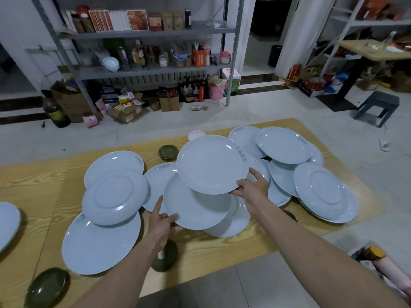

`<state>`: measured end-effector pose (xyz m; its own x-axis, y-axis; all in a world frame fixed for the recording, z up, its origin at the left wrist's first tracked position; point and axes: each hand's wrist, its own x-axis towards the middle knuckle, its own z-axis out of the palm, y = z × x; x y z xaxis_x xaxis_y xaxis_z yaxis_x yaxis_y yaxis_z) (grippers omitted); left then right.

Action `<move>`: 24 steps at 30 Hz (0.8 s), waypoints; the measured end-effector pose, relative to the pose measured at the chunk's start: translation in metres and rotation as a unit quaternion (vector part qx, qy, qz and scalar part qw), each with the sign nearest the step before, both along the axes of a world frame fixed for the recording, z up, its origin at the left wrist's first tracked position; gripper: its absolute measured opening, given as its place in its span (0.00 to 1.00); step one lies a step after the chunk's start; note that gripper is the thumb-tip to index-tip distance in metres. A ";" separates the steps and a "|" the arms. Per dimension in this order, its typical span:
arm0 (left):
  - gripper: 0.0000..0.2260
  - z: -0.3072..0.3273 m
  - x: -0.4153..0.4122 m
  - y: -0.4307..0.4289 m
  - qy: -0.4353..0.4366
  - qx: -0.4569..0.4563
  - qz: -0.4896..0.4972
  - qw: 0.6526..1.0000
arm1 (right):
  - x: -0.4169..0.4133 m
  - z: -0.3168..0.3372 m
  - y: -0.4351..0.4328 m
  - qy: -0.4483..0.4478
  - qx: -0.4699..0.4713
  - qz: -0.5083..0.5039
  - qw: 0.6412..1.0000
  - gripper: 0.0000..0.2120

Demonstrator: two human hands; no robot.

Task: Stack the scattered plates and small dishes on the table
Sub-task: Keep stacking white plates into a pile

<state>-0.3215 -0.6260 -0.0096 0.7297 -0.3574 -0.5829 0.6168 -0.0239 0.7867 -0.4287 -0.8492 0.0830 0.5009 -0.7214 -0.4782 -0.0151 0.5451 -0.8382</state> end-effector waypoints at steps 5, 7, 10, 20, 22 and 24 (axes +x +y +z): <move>0.41 0.028 -0.006 0.021 -0.028 -0.039 0.028 0.998 | 0.003 0.020 0.022 -0.035 -0.001 0.026 0.999 0.35; 0.39 0.038 -0.010 0.032 -0.046 -0.047 0.046 0.997 | 0.005 0.026 0.033 -0.049 0.005 0.040 0.998 0.36; 0.42 0.049 -0.015 0.057 -0.046 -0.056 0.082 0.994 | 0.009 0.036 0.053 -0.062 0.014 0.060 0.996 0.35; 0.42 0.083 -0.015 0.188 -0.078 -0.072 0.170 0.980 | 0.041 0.059 0.164 -0.086 0.014 0.116 0.989 0.32; 0.42 0.087 -0.012 0.221 -0.078 -0.082 0.182 0.977 | 0.046 0.064 0.197 -0.082 0.018 0.127 0.988 0.33; 0.41 0.089 -0.011 0.255 -0.075 -0.094 0.202 0.972 | 0.051 0.067 0.231 -0.074 0.020 0.141 0.987 0.34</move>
<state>-0.3321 -0.3713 0.0794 0.9041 -0.1146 -0.4118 0.4247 0.3497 0.8351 -0.3781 -0.6180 0.1496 0.7449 -0.5259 -0.4107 -0.0499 0.5699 -0.8202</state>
